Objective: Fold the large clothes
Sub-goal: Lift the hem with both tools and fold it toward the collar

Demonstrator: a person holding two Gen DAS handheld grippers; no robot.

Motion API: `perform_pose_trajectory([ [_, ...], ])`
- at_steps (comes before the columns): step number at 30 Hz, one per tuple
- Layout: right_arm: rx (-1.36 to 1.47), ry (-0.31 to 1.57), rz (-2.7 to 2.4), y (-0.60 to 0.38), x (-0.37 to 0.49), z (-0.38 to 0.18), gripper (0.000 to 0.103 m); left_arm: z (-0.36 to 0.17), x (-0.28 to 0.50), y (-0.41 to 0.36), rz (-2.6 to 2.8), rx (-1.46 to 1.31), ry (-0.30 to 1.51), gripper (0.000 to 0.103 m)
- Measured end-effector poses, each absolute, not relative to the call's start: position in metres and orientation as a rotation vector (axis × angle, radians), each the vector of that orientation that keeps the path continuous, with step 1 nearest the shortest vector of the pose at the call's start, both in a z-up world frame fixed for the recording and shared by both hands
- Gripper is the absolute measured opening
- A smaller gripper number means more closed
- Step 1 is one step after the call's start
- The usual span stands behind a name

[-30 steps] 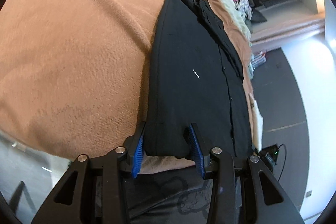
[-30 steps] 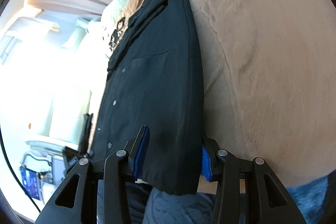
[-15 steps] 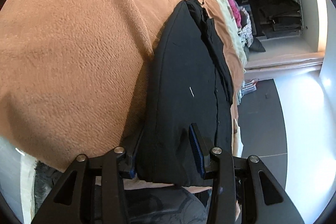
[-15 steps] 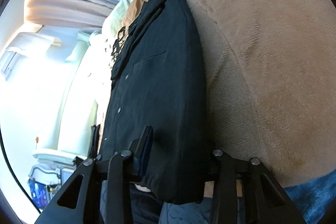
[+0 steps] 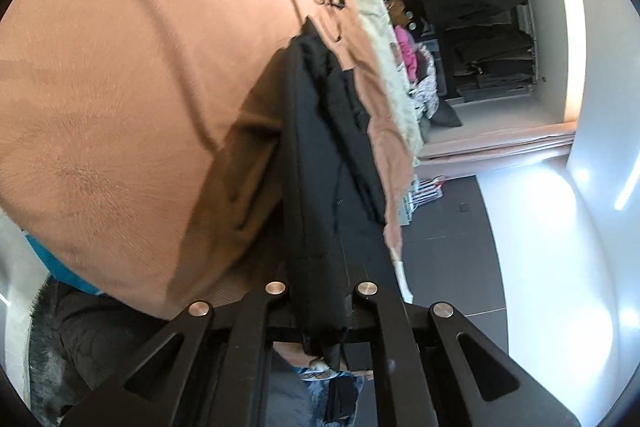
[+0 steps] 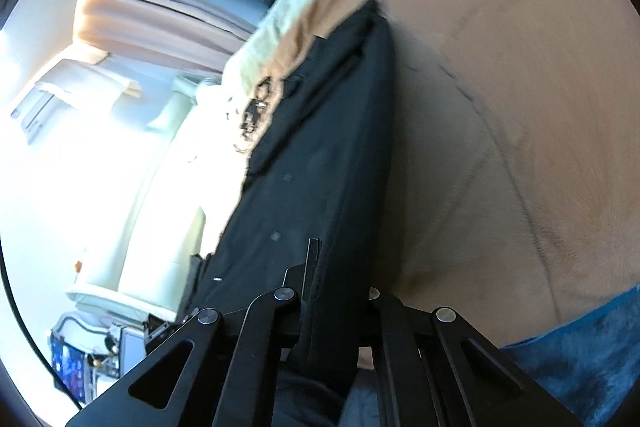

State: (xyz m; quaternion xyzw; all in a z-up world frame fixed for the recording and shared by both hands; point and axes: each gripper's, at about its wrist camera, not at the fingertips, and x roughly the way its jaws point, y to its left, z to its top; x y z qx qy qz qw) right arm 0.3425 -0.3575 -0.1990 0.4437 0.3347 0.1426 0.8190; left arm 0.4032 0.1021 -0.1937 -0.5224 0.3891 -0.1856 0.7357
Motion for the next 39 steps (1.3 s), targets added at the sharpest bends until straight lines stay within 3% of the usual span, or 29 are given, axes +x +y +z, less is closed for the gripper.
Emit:
perform_pose_trajectory([
  [28, 0.78, 0.363, 0.51, -0.312, 0.207, -0.008, 0.005, -0.015, 0.27, 0.147, -0.537, -1.12, 0.446, 0.008],
  [39, 0.79, 0.363, 0.493, -0.317, 0.221, -0.013, 0.005, -0.014, 0.313, 0.141, -0.517, -1.092, 0.482, 0.008],
])
